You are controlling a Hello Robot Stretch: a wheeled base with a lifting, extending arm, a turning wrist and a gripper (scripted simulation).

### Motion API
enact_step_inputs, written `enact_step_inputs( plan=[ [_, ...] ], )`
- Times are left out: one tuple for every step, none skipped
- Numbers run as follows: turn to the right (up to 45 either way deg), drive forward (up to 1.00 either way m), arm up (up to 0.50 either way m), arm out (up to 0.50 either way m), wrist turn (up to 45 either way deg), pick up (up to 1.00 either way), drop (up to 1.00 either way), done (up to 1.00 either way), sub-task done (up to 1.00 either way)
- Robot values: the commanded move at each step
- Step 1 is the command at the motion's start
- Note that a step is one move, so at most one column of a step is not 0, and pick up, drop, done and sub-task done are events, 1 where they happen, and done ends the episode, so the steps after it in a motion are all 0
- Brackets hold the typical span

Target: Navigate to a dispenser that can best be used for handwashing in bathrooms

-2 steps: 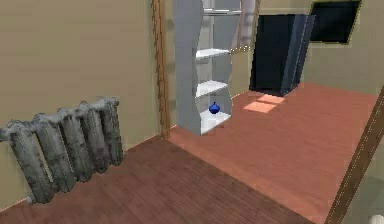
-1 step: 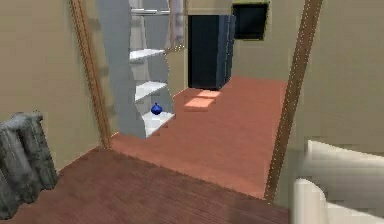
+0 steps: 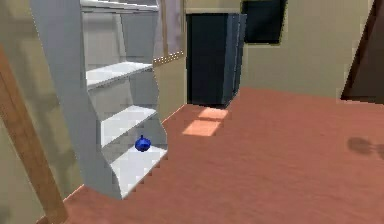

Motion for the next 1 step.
enact_step_inputs(
  plan=[
    [0.0,0.20,0.00,0.00,0.0,0.00,0.00,0.00,0.00]
  ],
)
